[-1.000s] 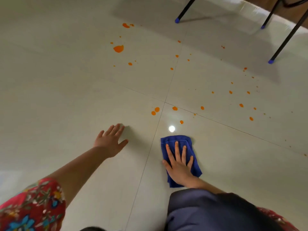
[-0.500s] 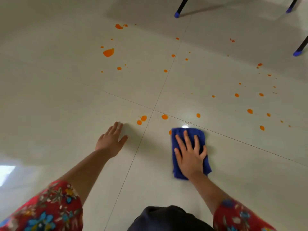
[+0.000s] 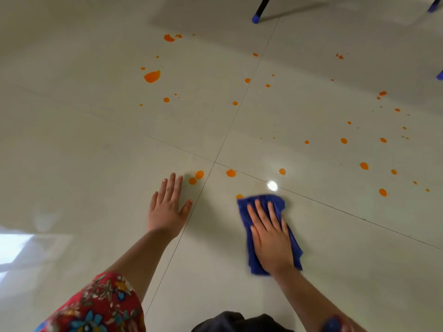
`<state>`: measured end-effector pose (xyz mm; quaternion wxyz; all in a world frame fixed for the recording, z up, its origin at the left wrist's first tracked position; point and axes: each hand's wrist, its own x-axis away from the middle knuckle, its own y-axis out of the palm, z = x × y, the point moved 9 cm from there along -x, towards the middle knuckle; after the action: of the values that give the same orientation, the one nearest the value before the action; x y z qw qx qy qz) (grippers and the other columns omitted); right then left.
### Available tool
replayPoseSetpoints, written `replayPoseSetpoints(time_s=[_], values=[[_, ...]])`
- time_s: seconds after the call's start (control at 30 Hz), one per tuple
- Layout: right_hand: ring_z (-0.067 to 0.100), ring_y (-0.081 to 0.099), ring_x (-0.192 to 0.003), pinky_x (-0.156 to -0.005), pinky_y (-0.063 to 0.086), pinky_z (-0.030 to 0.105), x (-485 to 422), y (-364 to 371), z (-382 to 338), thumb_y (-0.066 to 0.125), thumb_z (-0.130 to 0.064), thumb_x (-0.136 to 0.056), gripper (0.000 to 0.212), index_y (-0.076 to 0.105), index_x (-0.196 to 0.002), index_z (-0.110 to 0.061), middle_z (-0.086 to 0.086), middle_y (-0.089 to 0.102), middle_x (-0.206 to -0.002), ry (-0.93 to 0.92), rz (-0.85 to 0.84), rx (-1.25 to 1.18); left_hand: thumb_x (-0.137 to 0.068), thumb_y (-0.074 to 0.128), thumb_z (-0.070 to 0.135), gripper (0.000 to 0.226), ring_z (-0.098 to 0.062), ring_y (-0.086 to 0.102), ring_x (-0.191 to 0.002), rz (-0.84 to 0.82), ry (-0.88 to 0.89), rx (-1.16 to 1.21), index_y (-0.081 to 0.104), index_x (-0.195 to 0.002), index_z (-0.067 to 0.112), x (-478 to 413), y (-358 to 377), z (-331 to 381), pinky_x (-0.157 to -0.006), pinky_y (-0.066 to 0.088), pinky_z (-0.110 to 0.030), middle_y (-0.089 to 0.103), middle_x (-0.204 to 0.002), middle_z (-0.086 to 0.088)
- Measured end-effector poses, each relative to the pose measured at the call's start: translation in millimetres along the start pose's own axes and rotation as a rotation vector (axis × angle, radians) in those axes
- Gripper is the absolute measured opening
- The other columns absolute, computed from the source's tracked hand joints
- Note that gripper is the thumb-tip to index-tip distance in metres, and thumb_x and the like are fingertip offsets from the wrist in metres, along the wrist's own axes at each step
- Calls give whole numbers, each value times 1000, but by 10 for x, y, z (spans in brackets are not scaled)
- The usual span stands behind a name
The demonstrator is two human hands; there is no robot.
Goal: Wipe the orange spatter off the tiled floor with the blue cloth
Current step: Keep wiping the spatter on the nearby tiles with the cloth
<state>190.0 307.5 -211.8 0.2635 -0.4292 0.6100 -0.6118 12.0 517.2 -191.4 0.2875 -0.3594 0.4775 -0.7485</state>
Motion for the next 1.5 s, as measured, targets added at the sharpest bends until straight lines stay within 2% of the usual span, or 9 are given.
replayPoseSetpoints(time_s=[0.13,0.27,0.47,0.7,0.97,1.17,1.23,1.4,1.5], values=[[25,31,-143,-104,40,48,-94,-184,733,14,-37,-101,54,30,-151,-23,-2,30,-157,168,31,-73,-83,5,67,79,-9,-16,-145,1,8,-27,-19,-149,30,-119,17,-125,-119,1,-35,-19,-158,13],[26,14,-149,-117,17,51,-888,-370,922,6,-44,-96,60,20,-153,-31,-7,19,-161,368,101,-132,-86,6,69,79,-9,-19,-145,5,21,-49,-19,-149,29,-128,137,-215,-120,-1,-35,-20,-158,11],[24,15,-149,-116,22,52,-425,-190,328,20,-42,-99,54,21,-153,-34,-10,20,-161,92,49,-12,-92,14,63,75,-11,-12,-147,71,29,-31,-8,-153,27,-107,109,-176,-120,2,-37,-11,-161,9],[34,1,-149,-113,10,65,-838,-319,1062,12,-46,-100,53,7,-153,-42,-8,-1,-164,504,63,-68,-93,21,59,73,-13,-6,-149,99,30,-11,0,-154,24,-70,111,-152,-120,7,-40,-4,-162,7],[26,13,-149,-118,16,51,-513,-161,11,21,-39,-100,54,19,-153,-31,-8,14,-161,-18,27,25,-93,23,58,73,-14,-3,-149,125,46,16,4,-154,23,-77,93,-138,-120,7,-41,0,-162,6],[26,5,-150,-119,7,54,-861,-325,885,2,-48,-94,62,9,-154,-32,-7,9,-163,446,72,-56,-94,22,58,72,-13,-5,-149,128,38,-4,2,-154,23,-73,99,-160,-121,7,-41,-2,-162,6],[28,8,-150,-118,10,56,-1070,-338,410,6,-45,-93,64,13,-155,-30,-5,11,-163,336,66,-51,-94,22,58,72,-13,-6,-148,123,43,-8,2,-154,23,-84,105,-165,-121,6,-41,-2,-162,6],[25,7,-150,-118,12,53,21,36,-619,28,-40,-100,58,12,-155,-31,-6,9,-163,-399,-50,123,-94,21,58,72,-13,-6,-148,117,46,-7,1,-154,23,-80,120,-168,-121,6,-41,-2,-162,5],[22,8,-150,-115,17,53,87,-12,-67,28,-40,-98,59,11,-154,-35,-9,12,-163,-363,2,157,-95,21,58,72,-13,-8,-148,119,44,-15,1,-154,22,-80,121,-171,-121,6,-40,-3,-162,5]])
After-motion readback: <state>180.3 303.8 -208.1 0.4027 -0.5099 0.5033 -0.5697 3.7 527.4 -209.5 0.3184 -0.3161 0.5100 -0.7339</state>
